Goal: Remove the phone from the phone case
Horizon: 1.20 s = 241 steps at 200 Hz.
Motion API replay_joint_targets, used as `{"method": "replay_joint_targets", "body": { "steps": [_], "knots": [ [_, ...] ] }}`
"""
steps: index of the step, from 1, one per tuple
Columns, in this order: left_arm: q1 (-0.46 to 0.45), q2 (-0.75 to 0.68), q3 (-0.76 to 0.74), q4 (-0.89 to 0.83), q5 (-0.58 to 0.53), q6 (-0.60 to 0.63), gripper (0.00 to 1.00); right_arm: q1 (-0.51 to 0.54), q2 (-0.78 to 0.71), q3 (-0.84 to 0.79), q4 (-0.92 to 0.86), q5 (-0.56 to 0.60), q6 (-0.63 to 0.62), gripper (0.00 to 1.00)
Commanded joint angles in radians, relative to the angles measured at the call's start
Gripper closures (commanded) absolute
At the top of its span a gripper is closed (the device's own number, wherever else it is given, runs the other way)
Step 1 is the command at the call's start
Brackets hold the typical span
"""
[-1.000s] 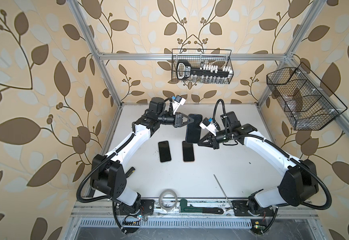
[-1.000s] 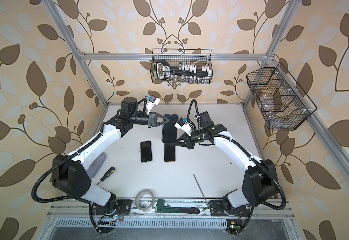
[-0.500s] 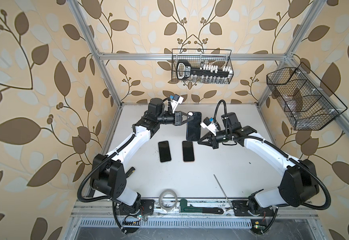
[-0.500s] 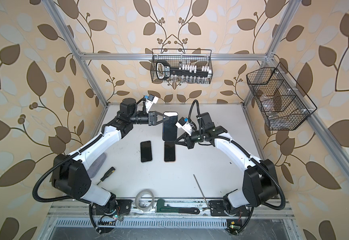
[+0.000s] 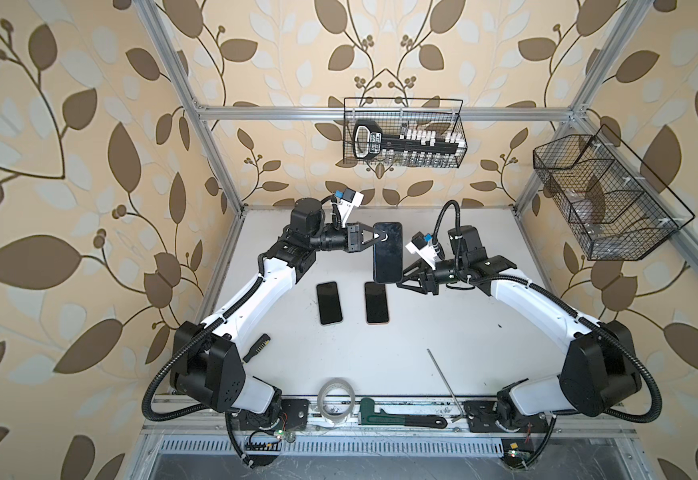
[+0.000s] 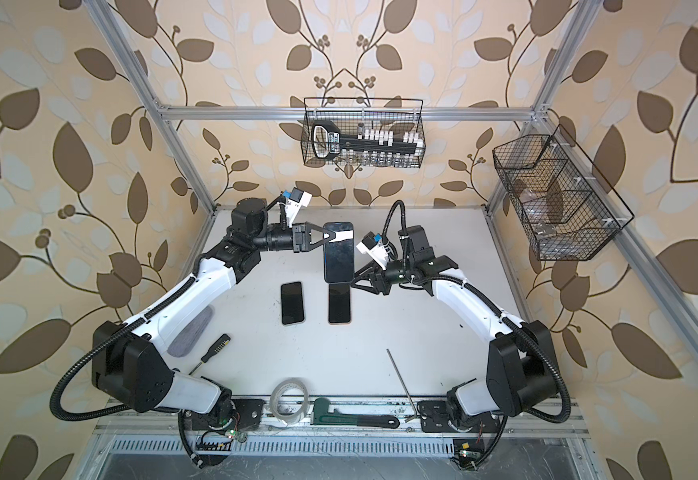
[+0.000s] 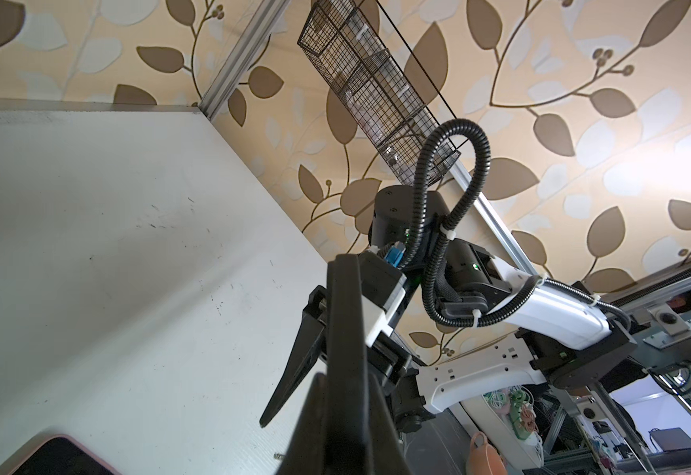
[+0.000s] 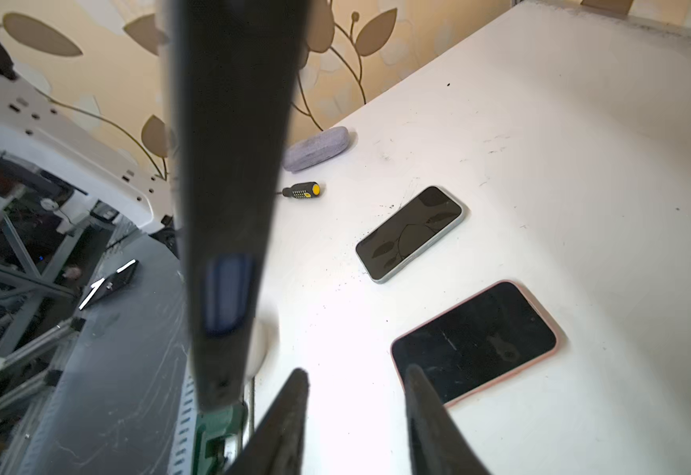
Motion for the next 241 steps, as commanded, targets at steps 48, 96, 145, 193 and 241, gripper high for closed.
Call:
{"method": "replay_joint_targets", "body": {
  "steps": [48, 96, 145, 193, 241],
  "knots": [
    [-0.006, 0.030, 0.109, -0.014, 0.125, 0.107, 1.00, 0.033, -0.016, 0.071, -0.217, -0.081, -0.134, 0.47],
    [-0.006, 0.022, 0.090, -0.019, 0.131, 0.127, 1.00, 0.034, 0.010, 0.135, -0.188, -0.082, -0.119, 0.47],
    [-0.011, 0.021, 0.072, 0.005, 0.129, 0.125, 1.00, 0.048, 0.051, 0.198, -0.224, -0.073, -0.141, 0.51],
    [-0.011, 0.038, 0.081, 0.016, 0.128, 0.117, 1.00, 0.060, 0.072, 0.226, -0.257, -0.074, -0.160, 0.69],
    [-0.012, 0.031, 0.082, 0.018, 0.119, 0.110, 1.00, 0.061, 0.080, 0.233, -0.252, -0.085, -0.162, 0.84]
  ]
}}
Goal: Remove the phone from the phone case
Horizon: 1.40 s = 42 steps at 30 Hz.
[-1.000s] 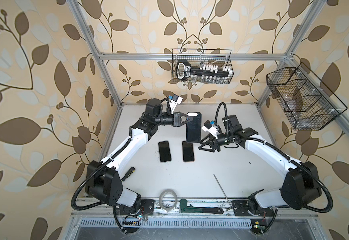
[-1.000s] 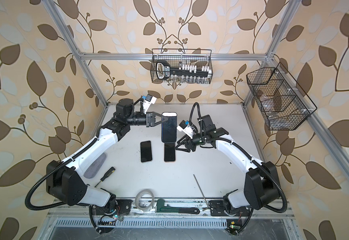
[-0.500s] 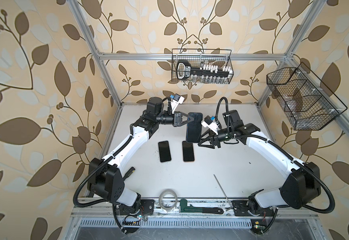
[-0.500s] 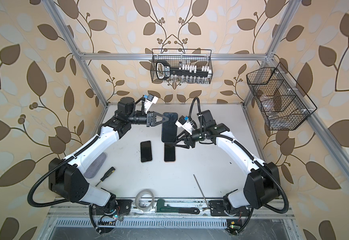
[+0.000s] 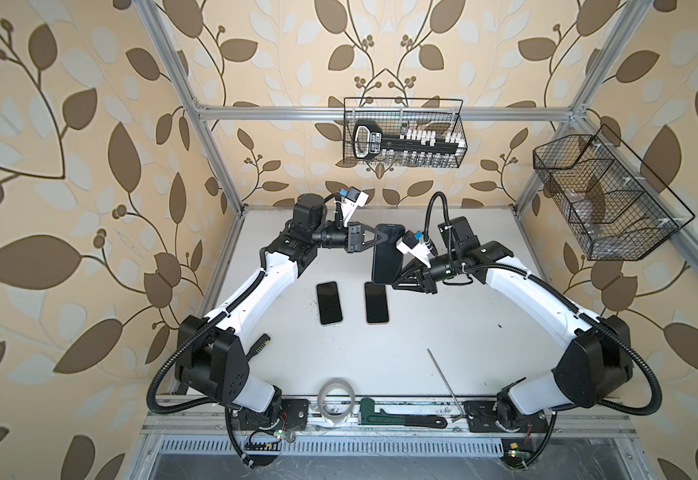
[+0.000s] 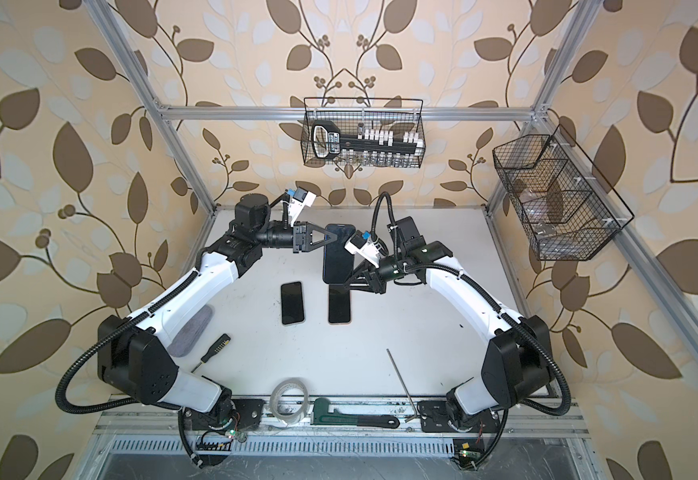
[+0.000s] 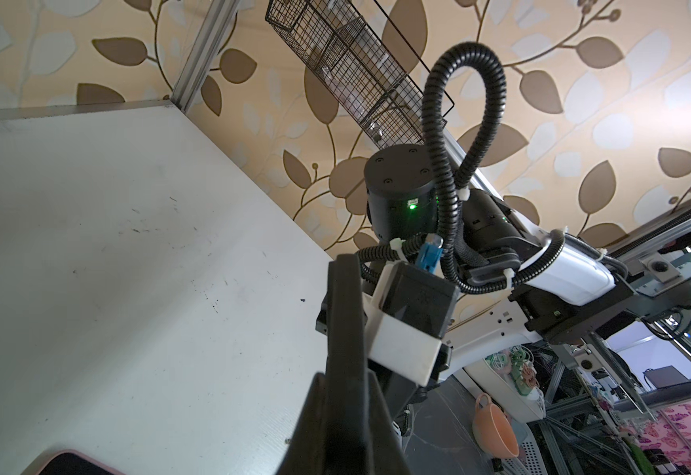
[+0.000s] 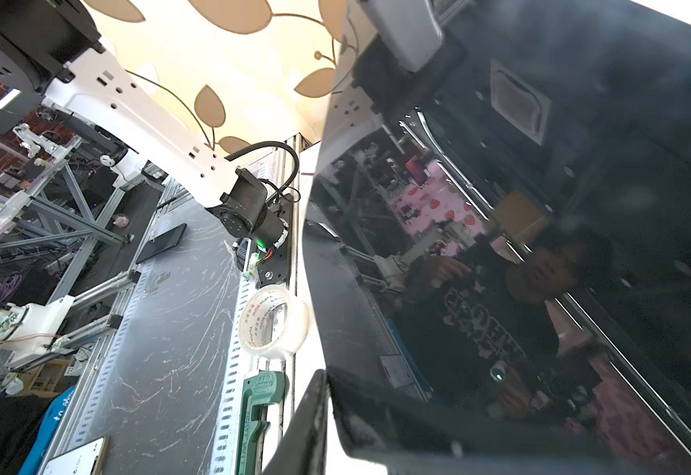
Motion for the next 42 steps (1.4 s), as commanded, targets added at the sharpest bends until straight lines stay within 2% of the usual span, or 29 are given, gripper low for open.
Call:
{"method": "replay_joint_targets", "body": {
  "steps": [1, 7, 17, 28, 42],
  "knots": [
    [-0.011, -0.012, 0.024, 0.065, 0.029, -0.001, 1.00, 0.004, 0.016, 0.038, -0.011, -0.025, -0.043, 0.85],
    [-0.011, -0.017, 0.013, 0.078, 0.007, -0.020, 1.00, 0.004, 0.021, 0.039, -0.010, -0.036, -0.047, 0.92],
    [-0.011, -0.027, 0.003, 0.155, -0.081, -0.144, 1.00, 0.027, 0.022, 0.020, 0.001, -0.007, -0.066, 0.95],
    [-0.011, -0.026, -0.018, 0.197, -0.146, -0.265, 1.00, 0.021, 0.040, -0.006, 0.054, -0.039, -0.084, 0.90],
    [-0.011, -0.038, -0.042, 0.217, -0.160, -0.274, 1.00, -0.017, 0.020, -0.024, 0.085, -0.107, -0.066, 0.76]
  ]
}}
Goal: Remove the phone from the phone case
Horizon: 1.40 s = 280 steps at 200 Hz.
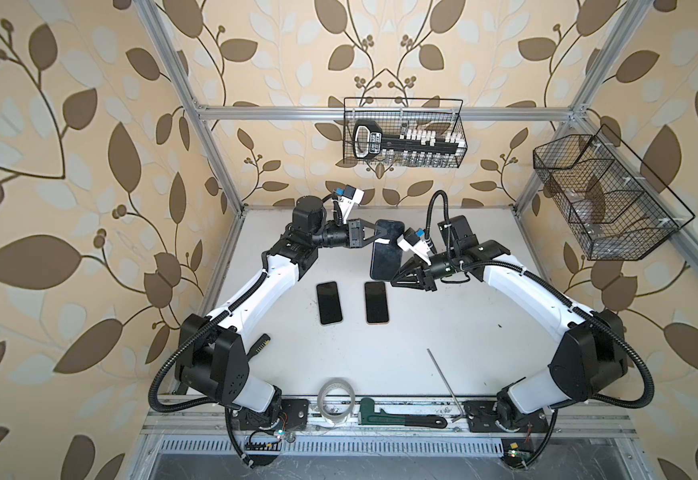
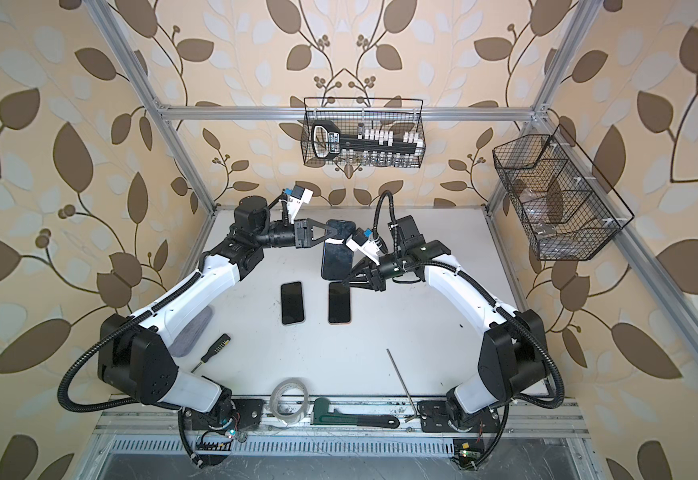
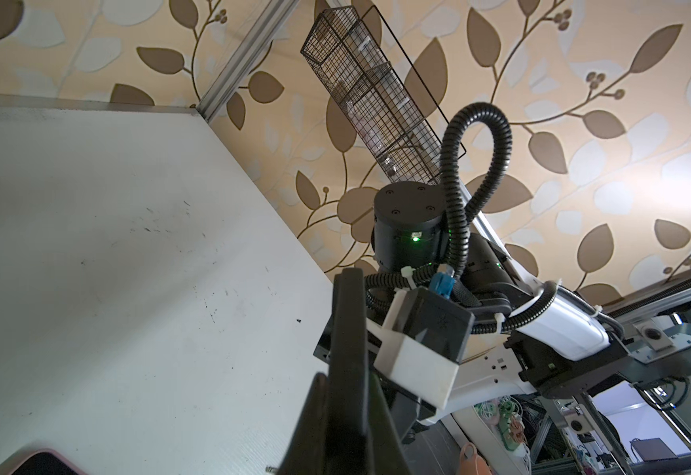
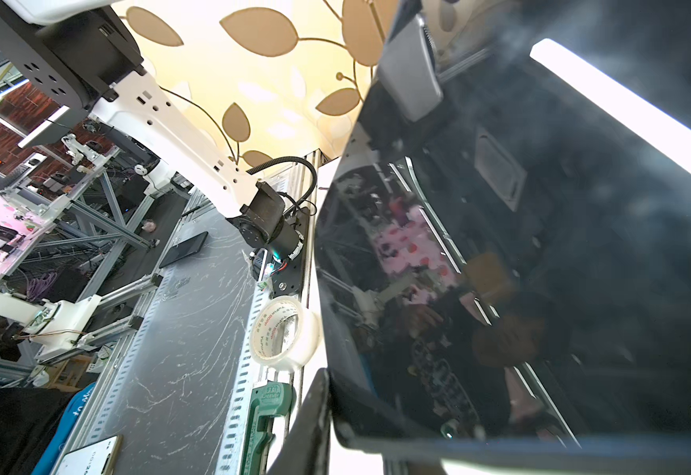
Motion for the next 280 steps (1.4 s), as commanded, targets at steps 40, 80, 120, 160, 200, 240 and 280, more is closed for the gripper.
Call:
{"method": "replay_joint_targets", "body": {
  "steps": [40, 80, 120, 160, 200, 240, 280],
  "knots": [
    [-0.011, -0.038, 0.004, 0.083, -0.049, -0.054, 1.00, -0.005, -0.024, -0.025, 0.027, -0.028, -0.048, 0.66],
    [-0.011, -0.069, 0.004, 0.076, -0.052, -0.045, 1.00, -0.013, -0.024, -0.023, 0.023, -0.053, -0.046, 0.78],
    [-0.011, -0.070, 0.007, 0.074, -0.061, -0.058, 1.00, -0.013, -0.020, -0.022, 0.027, -0.062, -0.042, 0.93],
    [-0.011, -0.083, -0.010, 0.075, -0.063, -0.061, 1.00, -0.021, -0.015, -0.014, 0.039, -0.086, -0.035, 0.96],
    [-0.011, -0.099, -0.021, 0.049, -0.067, -0.027, 1.00, -0.032, -0.008, 0.005, -0.017, -0.128, -0.077, 0.66],
    [-0.011, -0.089, -0.016, 0.071, -0.058, -0.045, 1.00, -0.032, 0.010, 0.025, -0.043, -0.136, -0.090, 0.73],
    [-0.011, -0.088, -0.019, 0.089, -0.054, -0.058, 1.00, -0.030, 0.018, 0.040, -0.043, -0.144, -0.087, 0.83]
  ]
}}
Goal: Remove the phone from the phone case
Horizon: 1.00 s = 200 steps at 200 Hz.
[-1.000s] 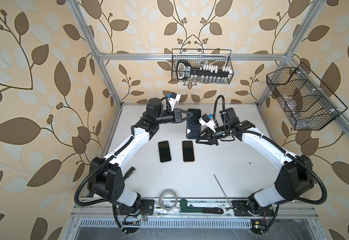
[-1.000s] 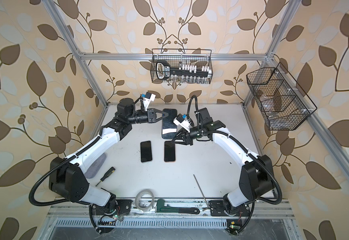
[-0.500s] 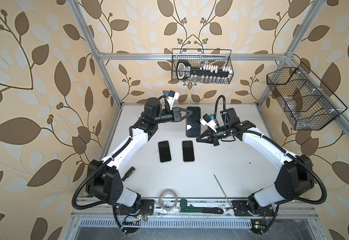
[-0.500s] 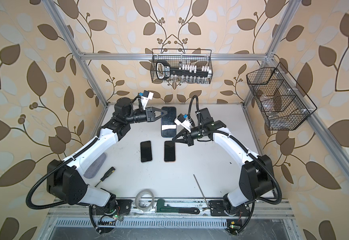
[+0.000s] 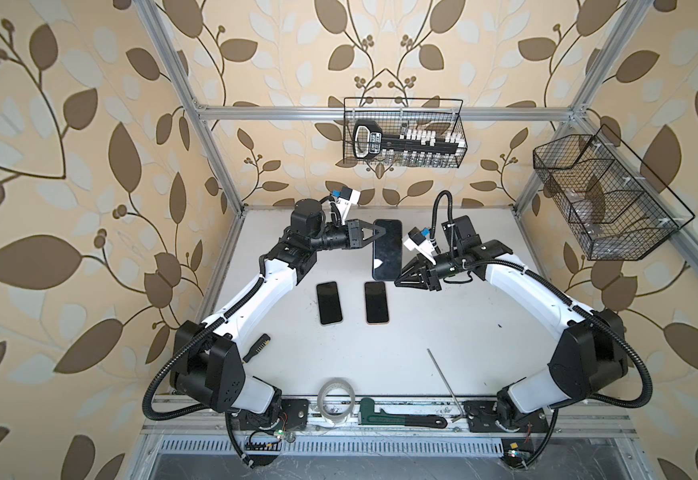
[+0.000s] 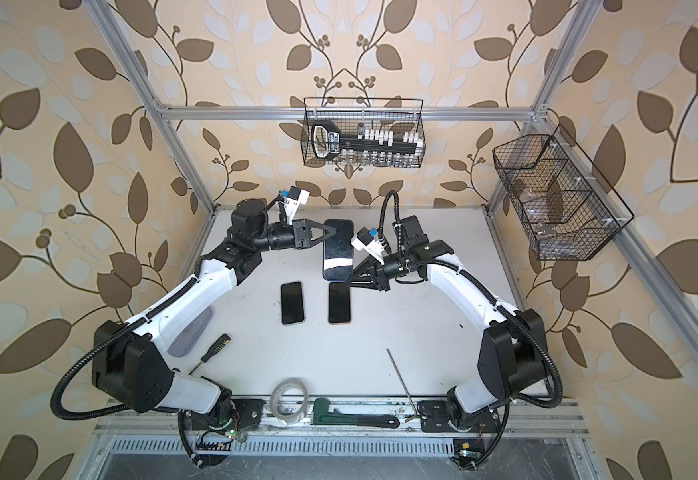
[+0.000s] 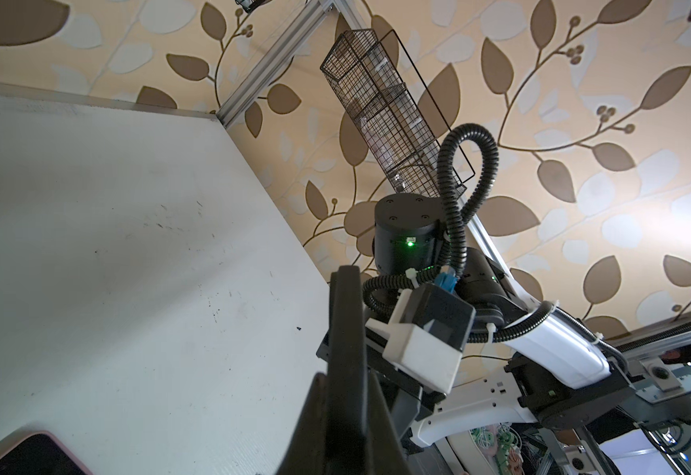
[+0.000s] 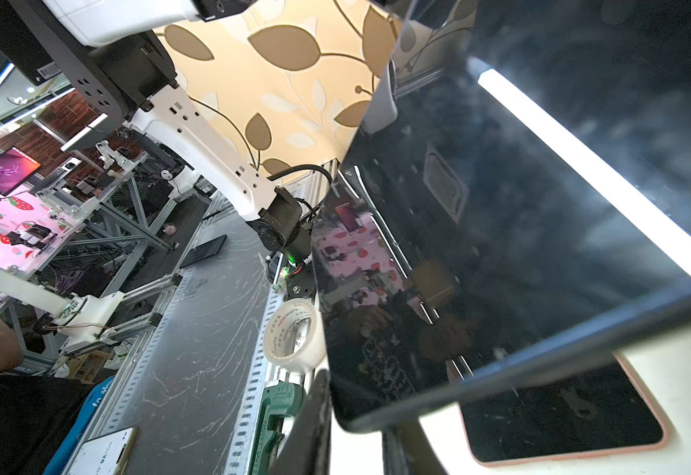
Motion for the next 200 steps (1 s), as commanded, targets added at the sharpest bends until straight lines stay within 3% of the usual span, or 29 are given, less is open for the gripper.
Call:
{"method": "replay_joint_targets", "body": {
  "steps": [1, 76, 138, 200],
  "knots": [
    [-0.006, -0.046, 0.014, 0.084, 0.006, -0.008, 1.00, 0.003, 0.014, 0.049, -0.017, -0.049, -0.046, 0.83],
    [-0.012, -0.056, -0.006, 0.095, 0.006, -0.011, 1.00, 0.012, 0.033, 0.069, 0.004, -0.071, -0.023, 0.85],
    [-0.016, -0.051, -0.015, 0.104, -0.002, -0.018, 1.00, 0.020, 0.031, 0.068, 0.027, -0.076, -0.009, 1.00],
    [-0.027, -0.034, -0.031, 0.172, -0.081, -0.215, 1.00, 0.030, -0.003, -0.008, 0.167, 0.011, 0.043, 1.00]
  ]
}}
